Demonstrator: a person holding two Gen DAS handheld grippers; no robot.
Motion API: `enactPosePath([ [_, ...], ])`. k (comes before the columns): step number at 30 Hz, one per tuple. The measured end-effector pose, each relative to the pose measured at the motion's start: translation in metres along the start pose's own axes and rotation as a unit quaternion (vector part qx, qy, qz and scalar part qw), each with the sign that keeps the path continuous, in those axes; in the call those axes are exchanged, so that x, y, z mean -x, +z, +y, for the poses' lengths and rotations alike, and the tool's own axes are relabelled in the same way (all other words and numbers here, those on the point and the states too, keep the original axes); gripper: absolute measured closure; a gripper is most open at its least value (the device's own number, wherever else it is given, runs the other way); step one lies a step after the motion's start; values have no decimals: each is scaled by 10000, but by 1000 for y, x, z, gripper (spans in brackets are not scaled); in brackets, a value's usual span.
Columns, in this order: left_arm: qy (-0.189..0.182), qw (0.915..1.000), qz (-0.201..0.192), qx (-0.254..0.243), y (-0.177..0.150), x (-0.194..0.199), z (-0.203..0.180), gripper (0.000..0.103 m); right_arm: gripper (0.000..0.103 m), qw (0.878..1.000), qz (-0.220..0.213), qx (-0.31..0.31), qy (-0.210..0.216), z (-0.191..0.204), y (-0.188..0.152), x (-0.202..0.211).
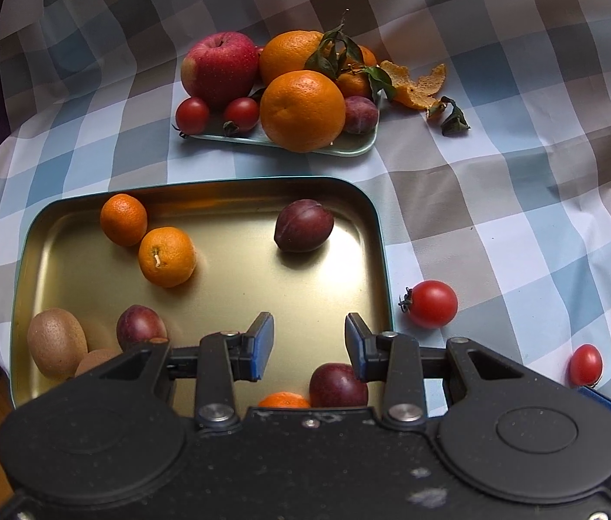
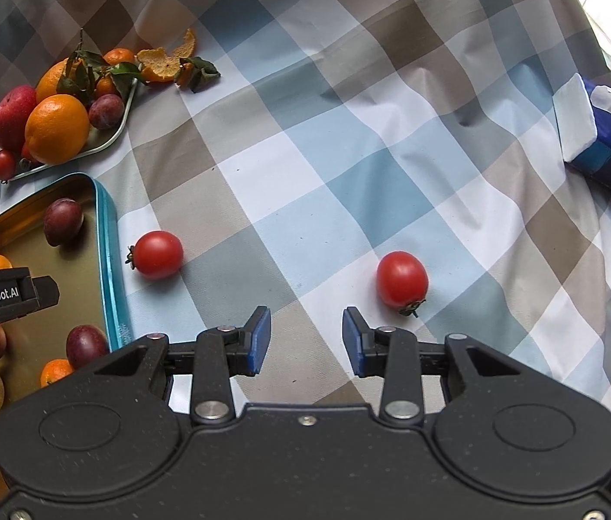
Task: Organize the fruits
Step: 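Move both open tools from the tray toward the loose red cherry tomatoes, then grasp a red cherry tomato with the right tool while the left tool approaches another tomato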
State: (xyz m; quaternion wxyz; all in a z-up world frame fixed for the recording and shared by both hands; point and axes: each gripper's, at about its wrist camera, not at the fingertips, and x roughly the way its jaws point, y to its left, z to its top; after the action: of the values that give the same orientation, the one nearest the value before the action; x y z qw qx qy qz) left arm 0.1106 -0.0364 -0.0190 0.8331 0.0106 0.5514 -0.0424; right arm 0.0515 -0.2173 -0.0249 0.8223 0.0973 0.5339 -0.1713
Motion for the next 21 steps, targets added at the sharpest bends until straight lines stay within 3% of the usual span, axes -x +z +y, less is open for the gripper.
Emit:
enactPosePath([
  [13, -133, 9993, -19, -341, -3, 3, -43, 66, 57, 9980, -27, -545, -304, -51, 9, -9],
  [21, -154, 9989, -12, -438, -5, 3, -56, 66, 57, 9978, -87, -617, -203, -59, 17, -18],
])
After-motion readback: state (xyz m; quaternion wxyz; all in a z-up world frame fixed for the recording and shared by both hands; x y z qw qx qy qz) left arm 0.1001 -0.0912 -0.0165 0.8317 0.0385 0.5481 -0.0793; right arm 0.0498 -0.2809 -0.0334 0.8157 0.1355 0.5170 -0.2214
